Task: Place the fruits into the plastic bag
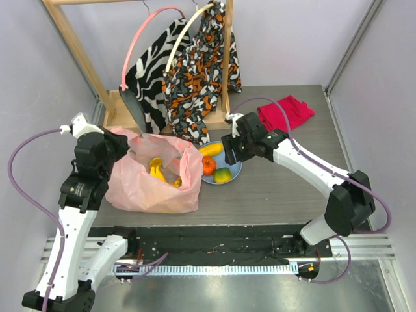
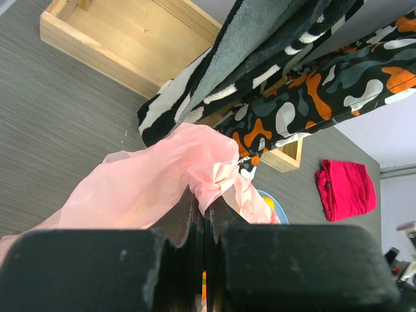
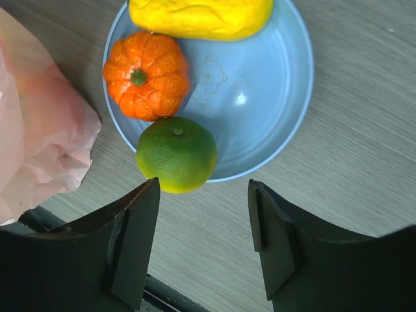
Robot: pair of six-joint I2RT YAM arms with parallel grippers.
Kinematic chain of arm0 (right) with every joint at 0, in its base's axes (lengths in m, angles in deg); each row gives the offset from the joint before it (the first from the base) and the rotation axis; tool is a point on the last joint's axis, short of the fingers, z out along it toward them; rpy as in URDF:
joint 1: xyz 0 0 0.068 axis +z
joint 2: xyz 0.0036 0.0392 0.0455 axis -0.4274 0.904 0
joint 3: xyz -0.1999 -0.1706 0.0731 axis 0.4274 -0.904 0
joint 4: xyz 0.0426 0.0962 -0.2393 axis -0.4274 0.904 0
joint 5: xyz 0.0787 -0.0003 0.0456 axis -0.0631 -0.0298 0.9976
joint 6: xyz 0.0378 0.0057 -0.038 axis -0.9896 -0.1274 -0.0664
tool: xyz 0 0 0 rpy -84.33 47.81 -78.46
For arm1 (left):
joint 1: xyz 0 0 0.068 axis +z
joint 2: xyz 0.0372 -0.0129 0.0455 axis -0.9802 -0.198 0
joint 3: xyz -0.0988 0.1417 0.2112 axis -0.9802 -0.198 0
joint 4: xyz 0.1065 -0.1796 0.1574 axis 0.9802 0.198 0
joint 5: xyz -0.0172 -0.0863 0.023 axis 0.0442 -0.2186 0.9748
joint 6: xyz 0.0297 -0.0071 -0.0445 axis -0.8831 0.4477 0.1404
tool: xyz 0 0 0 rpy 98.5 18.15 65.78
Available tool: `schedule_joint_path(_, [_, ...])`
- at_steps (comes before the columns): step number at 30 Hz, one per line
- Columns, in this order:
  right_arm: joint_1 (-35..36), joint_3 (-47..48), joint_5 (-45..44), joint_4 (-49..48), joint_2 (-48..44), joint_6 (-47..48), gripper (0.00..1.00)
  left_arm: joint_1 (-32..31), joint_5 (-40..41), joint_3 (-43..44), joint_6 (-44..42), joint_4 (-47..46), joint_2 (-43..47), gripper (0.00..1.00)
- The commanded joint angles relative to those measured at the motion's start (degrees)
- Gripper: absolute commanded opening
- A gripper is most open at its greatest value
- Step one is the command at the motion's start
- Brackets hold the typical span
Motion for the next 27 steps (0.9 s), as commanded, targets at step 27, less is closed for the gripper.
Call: schedule_joint_path(27, [8.8, 2.6, -2.0, -1.2, 9.9, -0.9, 0.71, 0.3, 0.3, 0.6, -0.7, -0.8, 1.6, 0.0])
